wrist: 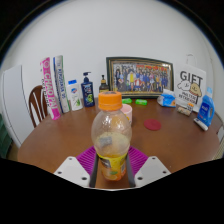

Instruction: Pour water

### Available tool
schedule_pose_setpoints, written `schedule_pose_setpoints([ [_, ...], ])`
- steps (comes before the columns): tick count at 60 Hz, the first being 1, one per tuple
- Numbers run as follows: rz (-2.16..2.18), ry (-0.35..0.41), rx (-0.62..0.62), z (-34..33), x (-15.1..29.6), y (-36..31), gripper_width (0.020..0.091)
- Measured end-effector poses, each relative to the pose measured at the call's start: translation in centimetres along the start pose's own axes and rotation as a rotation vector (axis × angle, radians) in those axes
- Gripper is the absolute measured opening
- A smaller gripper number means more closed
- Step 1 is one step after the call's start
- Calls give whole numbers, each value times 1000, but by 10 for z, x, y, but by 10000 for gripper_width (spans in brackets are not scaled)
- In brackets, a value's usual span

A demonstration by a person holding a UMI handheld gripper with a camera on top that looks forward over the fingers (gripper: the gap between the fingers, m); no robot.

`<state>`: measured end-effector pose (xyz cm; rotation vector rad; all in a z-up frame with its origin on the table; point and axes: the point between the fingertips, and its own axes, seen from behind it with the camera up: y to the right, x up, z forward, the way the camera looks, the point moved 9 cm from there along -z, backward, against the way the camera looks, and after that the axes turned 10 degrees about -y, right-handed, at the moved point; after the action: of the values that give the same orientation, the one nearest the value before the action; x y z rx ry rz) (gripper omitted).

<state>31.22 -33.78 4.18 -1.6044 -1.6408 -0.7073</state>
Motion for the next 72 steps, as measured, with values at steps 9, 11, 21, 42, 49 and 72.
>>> schedule_pose_setpoints([
  [9, -52, 9, -18, 3, 3, -1, 307],
  [11, -66, 9, -30, 2, 6, -1, 278],
  [21, -147, 34, -120, -10, 43, 17, 276],
  [42, -778, 11, -636, 20, 171, 119, 273],
  [49, -1103, -30, -770, 55, 194, 130, 273],
  [72, -1812, -144, -980, 122, 200, 136, 275],
])
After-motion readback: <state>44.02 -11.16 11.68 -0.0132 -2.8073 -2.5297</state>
